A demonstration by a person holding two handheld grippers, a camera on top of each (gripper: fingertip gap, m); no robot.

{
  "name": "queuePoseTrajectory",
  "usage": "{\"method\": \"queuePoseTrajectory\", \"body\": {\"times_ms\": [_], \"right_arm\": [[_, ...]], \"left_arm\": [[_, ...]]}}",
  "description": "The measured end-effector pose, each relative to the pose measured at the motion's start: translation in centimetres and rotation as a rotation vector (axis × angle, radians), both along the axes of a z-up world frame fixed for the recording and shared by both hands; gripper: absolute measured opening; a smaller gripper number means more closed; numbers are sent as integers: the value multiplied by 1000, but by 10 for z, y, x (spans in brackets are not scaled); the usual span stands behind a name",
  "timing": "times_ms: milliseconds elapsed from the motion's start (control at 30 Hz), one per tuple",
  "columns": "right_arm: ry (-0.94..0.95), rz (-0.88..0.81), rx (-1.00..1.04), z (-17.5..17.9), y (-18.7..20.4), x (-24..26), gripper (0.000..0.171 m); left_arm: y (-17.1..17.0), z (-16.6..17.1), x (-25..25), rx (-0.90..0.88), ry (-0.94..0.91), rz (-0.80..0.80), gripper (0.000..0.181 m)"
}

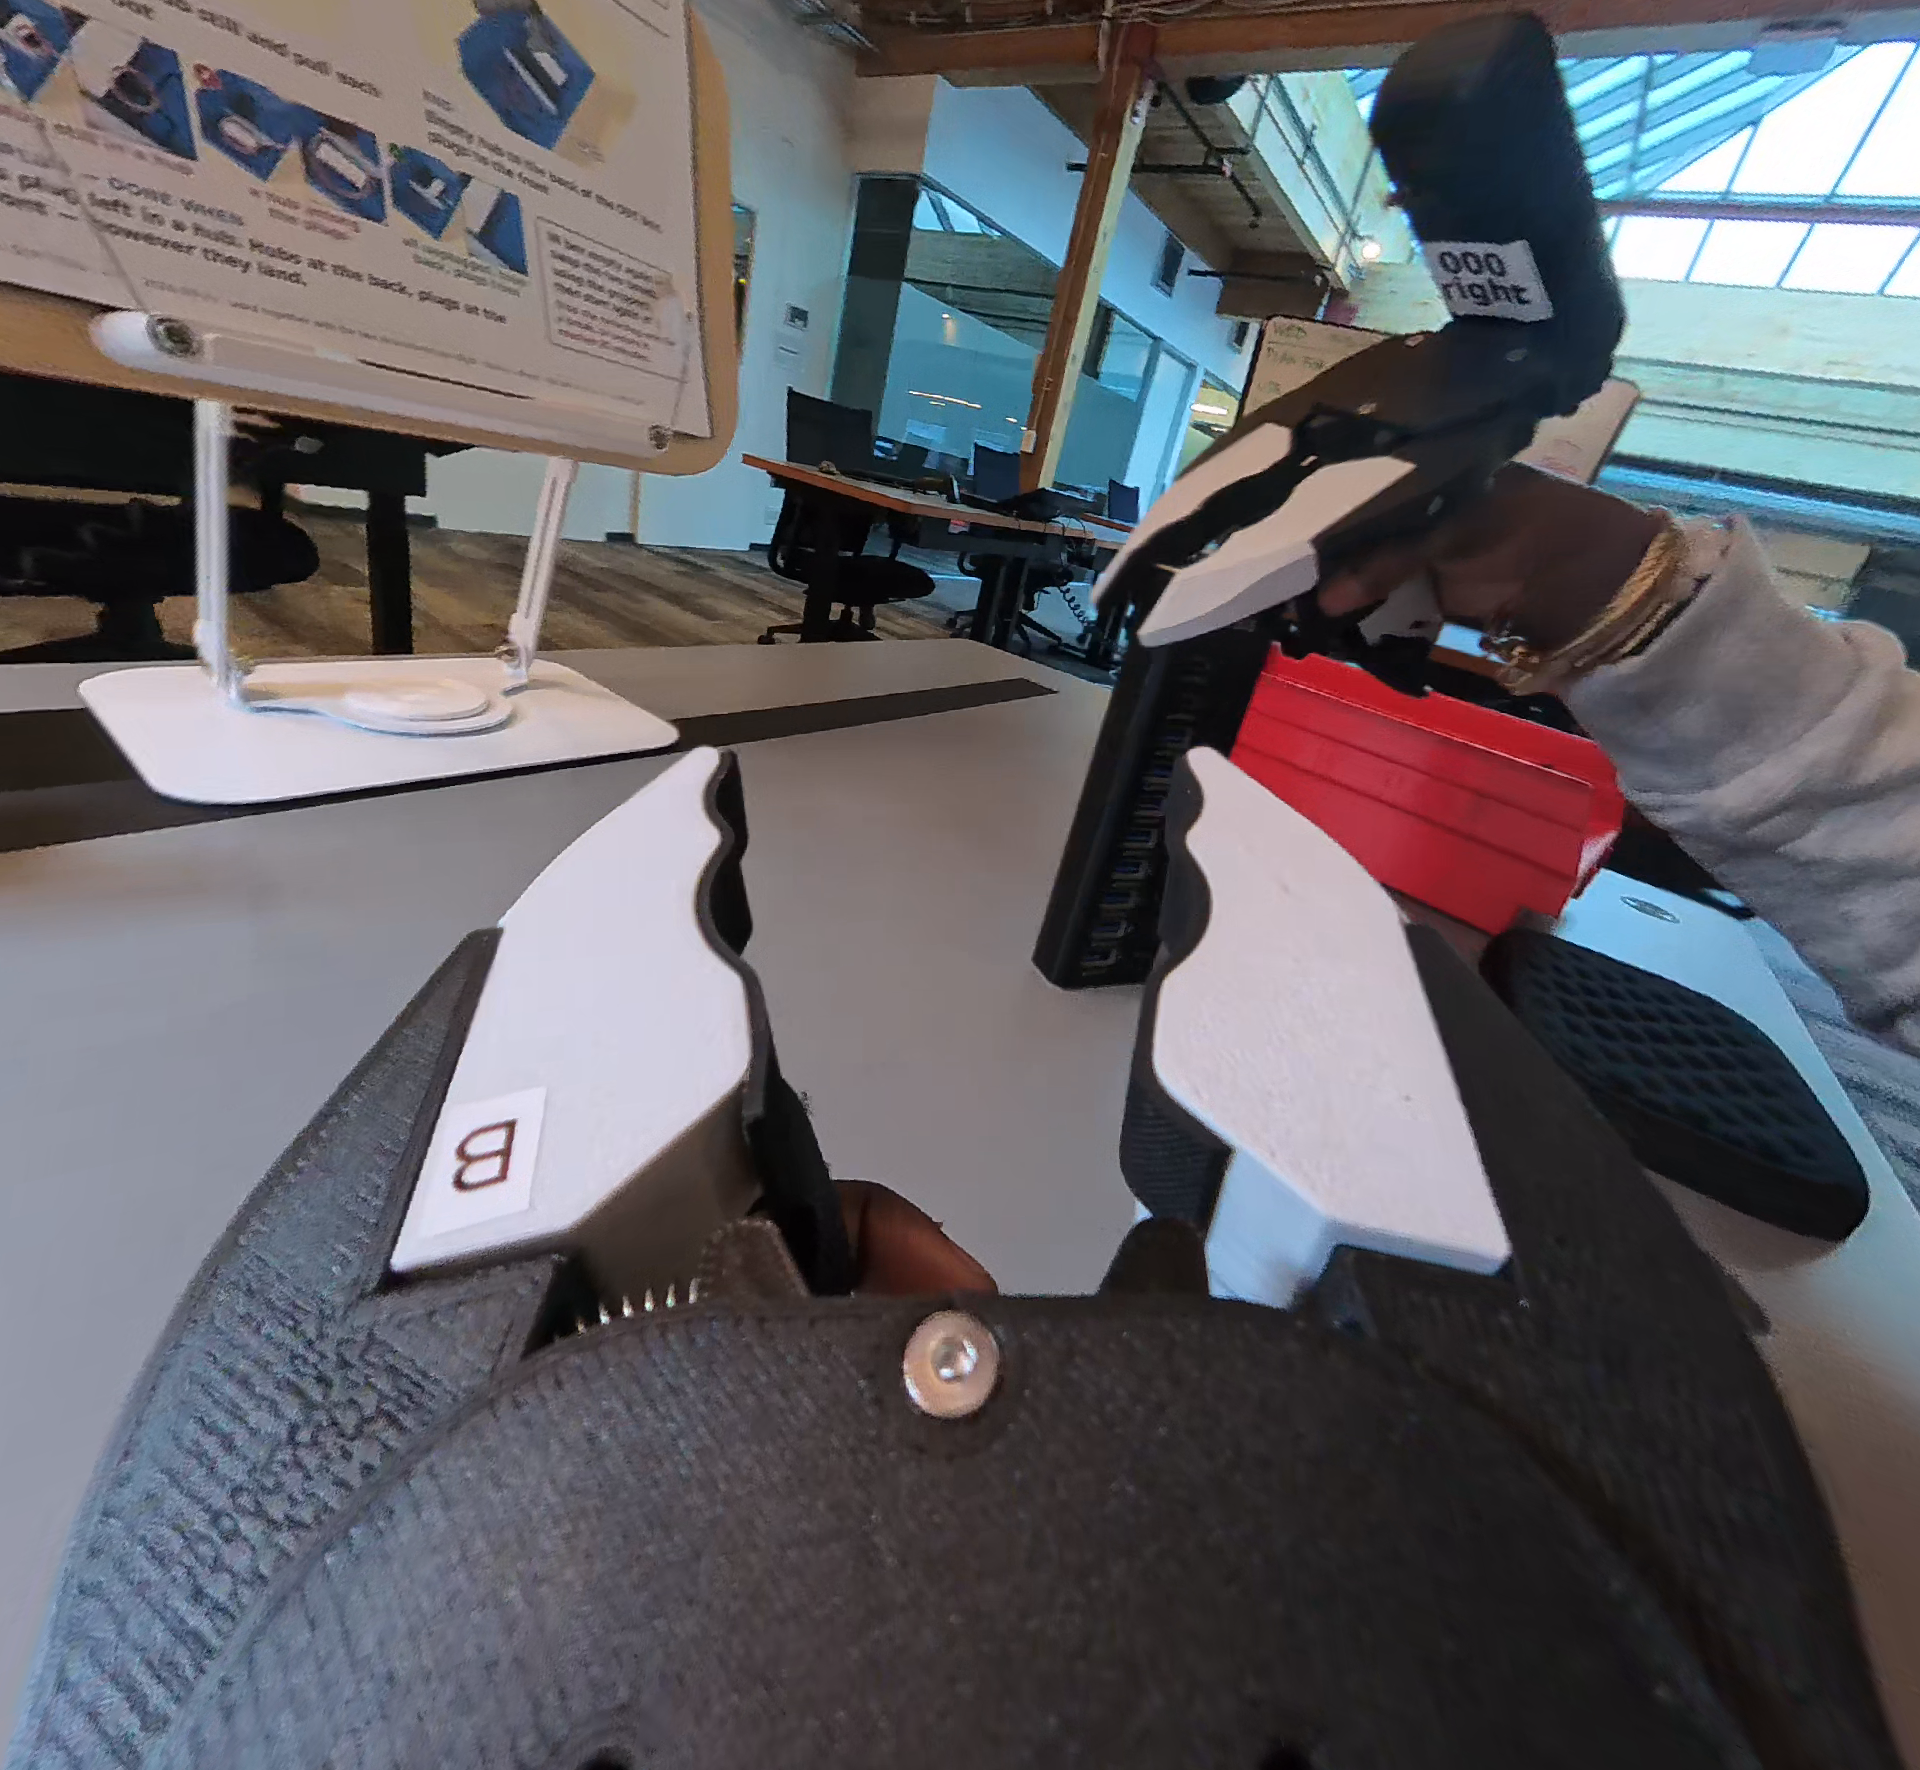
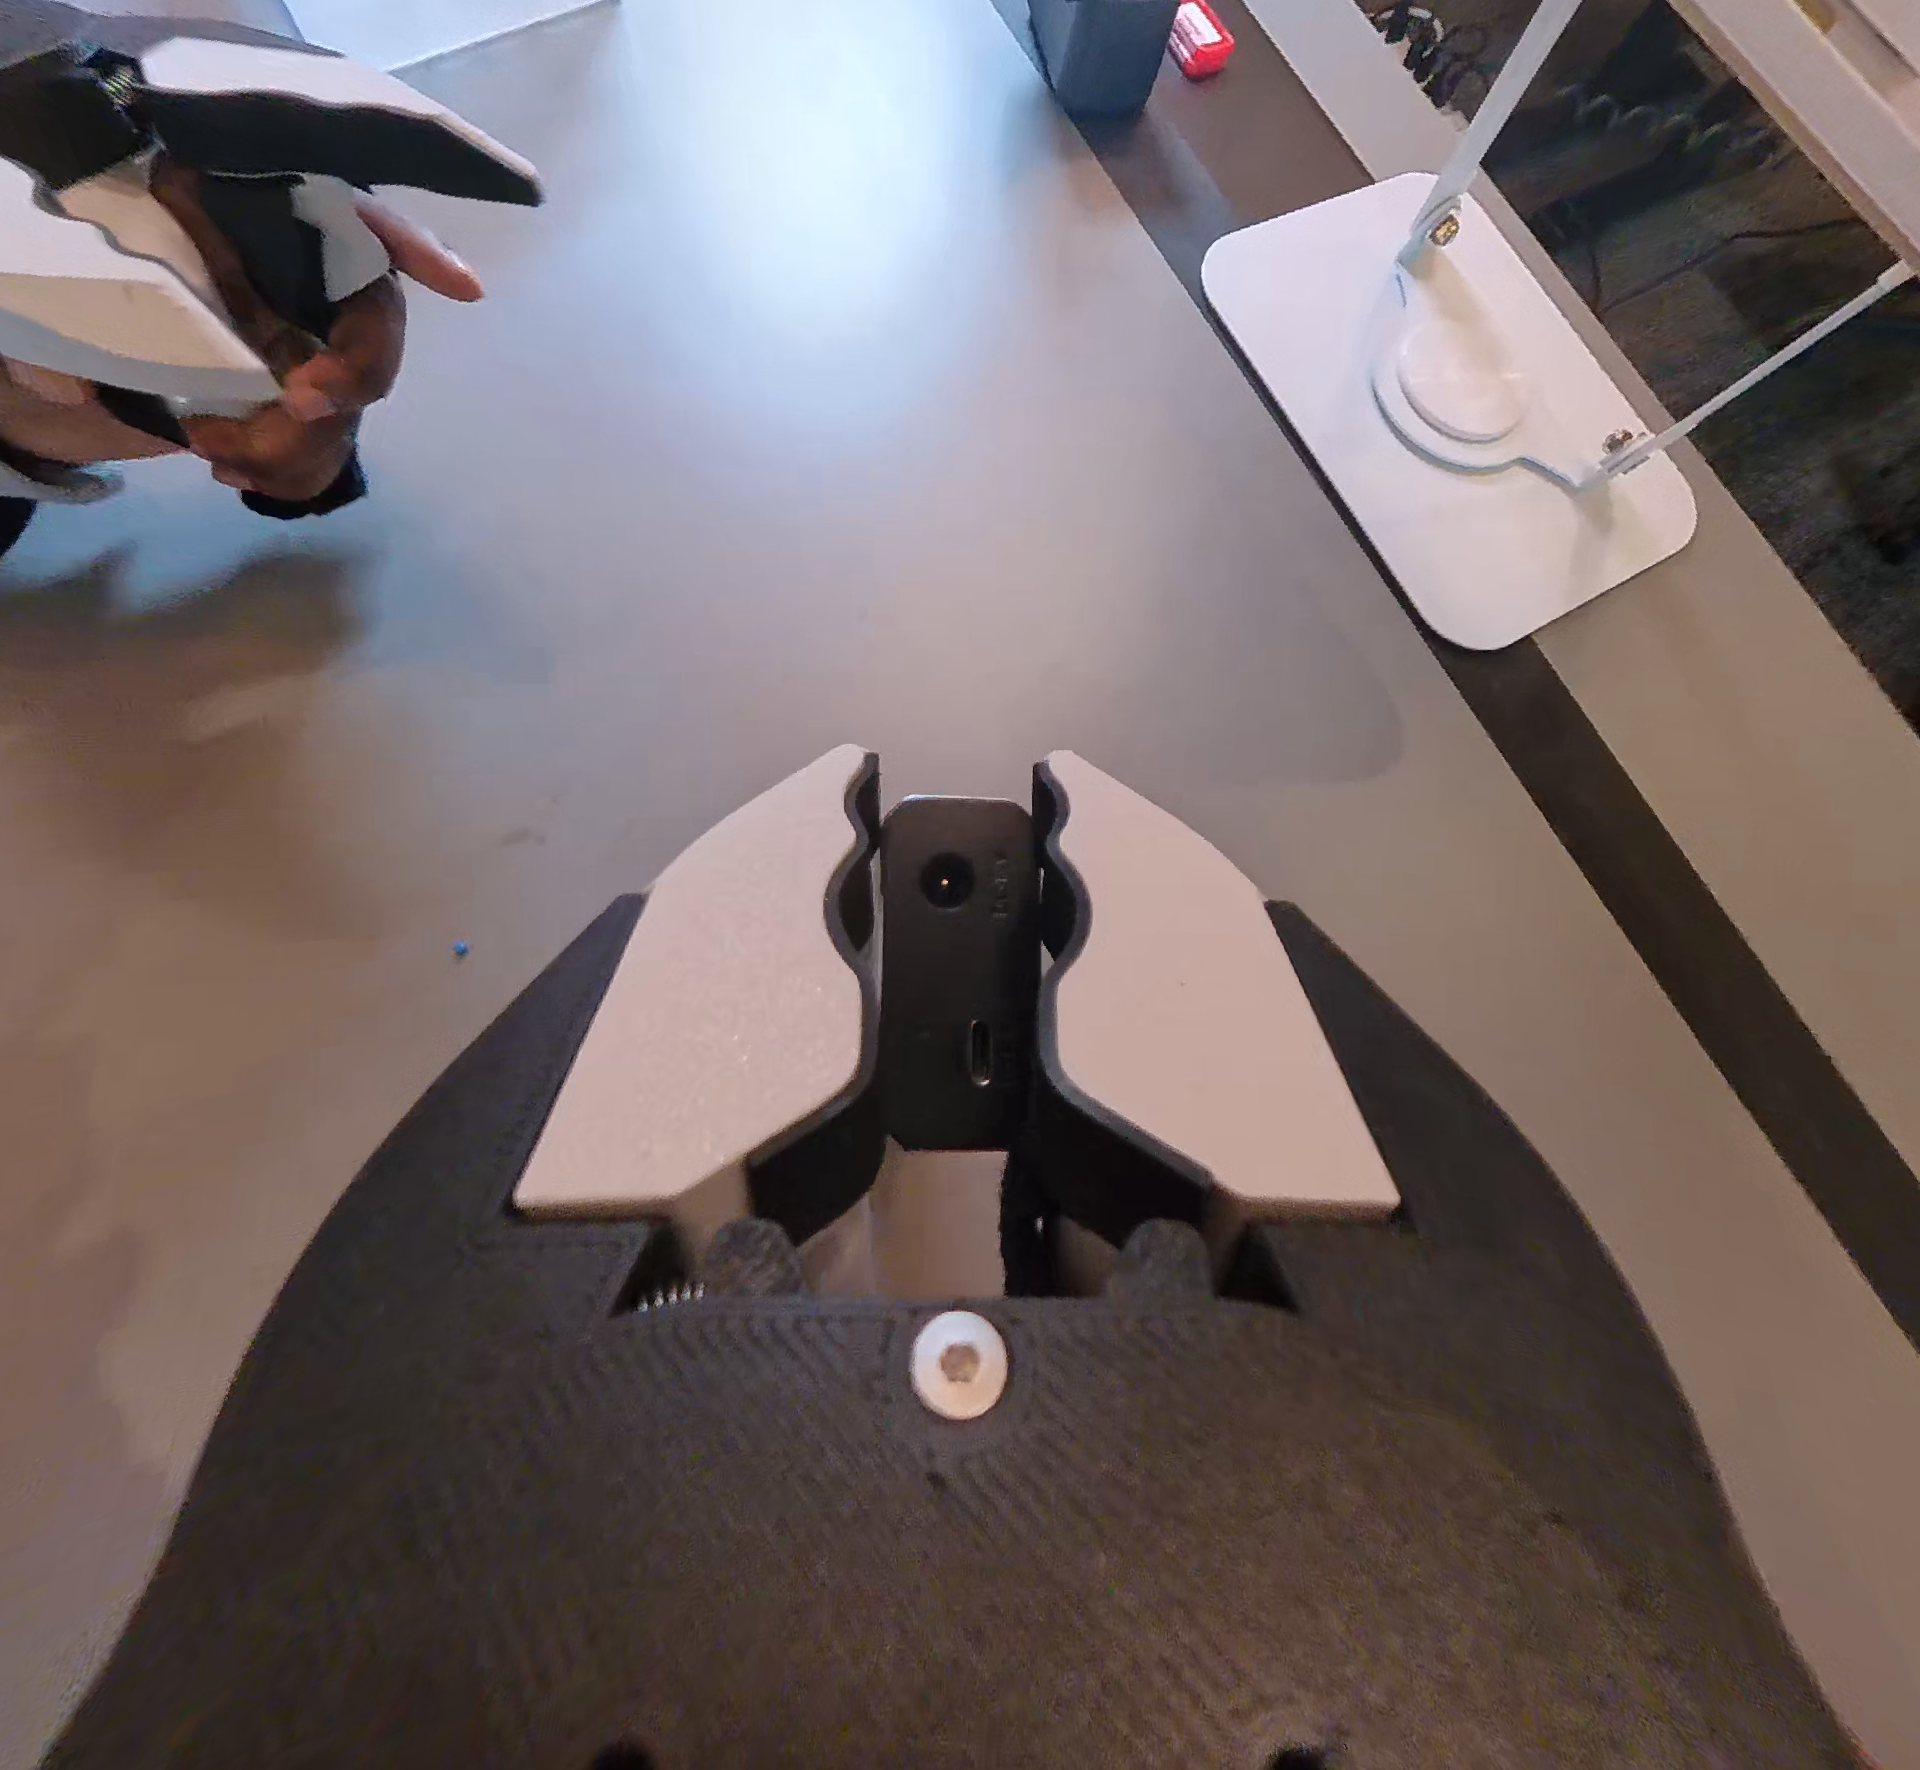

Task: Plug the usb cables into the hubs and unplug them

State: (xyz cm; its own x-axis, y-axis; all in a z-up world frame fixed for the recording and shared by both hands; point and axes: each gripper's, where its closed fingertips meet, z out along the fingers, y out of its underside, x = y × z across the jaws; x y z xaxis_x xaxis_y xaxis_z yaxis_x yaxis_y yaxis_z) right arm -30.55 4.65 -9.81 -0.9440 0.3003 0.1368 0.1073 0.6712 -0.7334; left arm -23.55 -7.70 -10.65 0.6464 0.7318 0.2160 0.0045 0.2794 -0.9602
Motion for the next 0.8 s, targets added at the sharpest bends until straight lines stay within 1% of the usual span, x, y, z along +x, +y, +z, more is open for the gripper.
{"method": "queuePoseTrajectory", "body": {"times_ms": [133,233,333,467,533,633,667,700,733,767,800], "right_arm": [[69,10,-23,4,2,-5,30],[97,31,-160,22,-2,-2,36],[136,27,-337,48,2,0,53],[174,13,-639,80,18,8,78],[194,6,-795,89,31,15,87],[230,-71,-1028,88,60,19,103],[279,-118,-1131,86,74,18,110],[367,-173,-1241,84,92,19,114],[491,-231,-1350,84,112,21,114],[553,-268,-1402,87,127,24,104],[588,-292,-1436,95,138,26,106]], "left_arm": [[9,5,7,-49,48,-14,78],[11,3,7,-104,72,3,78],[15,1,8,-101,64,-10,78],[19,0,9,-113,67,-15,78],[19,0,9,-115,71,-11,78],[17,0,9,-115,70,-4,77],[17,-1,8,-118,62,-4,76],[18,-2,8,-123,47,-6,76],[18,-4,8,-126,32,-12,75],[19,-5,8,-125,18,-21,74],[20,-4,9,-123,11,-27,74]]}}
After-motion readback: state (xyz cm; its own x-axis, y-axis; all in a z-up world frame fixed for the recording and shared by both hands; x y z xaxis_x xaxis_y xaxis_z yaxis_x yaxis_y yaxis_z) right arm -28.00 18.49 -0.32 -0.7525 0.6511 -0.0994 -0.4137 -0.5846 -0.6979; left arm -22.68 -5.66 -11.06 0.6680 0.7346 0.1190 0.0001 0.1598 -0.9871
